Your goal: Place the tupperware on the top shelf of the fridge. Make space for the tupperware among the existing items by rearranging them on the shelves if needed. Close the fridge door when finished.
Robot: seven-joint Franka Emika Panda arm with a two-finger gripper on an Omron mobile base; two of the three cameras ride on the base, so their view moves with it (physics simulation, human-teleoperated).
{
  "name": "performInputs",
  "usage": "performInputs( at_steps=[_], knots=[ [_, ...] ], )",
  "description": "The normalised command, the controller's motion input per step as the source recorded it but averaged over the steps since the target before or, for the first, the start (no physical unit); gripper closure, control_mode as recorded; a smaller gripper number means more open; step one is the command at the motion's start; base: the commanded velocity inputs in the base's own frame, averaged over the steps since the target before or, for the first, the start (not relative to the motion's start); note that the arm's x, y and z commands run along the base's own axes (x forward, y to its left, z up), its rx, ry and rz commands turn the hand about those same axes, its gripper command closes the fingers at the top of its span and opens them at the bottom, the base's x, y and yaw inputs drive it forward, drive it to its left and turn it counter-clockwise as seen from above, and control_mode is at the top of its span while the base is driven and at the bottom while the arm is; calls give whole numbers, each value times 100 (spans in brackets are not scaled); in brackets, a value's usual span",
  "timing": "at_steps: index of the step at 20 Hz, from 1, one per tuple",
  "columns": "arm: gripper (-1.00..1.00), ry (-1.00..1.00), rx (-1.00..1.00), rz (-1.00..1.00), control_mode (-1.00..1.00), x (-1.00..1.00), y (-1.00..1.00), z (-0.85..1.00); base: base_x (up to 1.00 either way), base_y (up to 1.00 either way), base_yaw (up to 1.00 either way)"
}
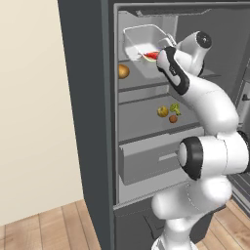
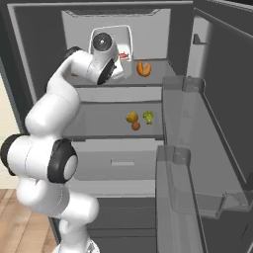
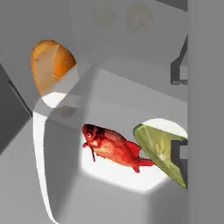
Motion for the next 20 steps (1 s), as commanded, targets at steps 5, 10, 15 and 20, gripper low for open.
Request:
performInputs(
  at_steps=[5, 10, 15, 20],
  knots=[
    [-100, 0, 0, 0, -100, 58, 10, 0, 0, 0, 0],
    [-100, -3, -3, 0, -100, 43, 16, 0, 0, 0, 0],
    [-100, -16, -10, -1, -100, -28, 7, 0, 0, 0, 0],
    [-100, -12, -9, -5, -100, -84, -1, 0, 0, 0, 0]
  ],
)
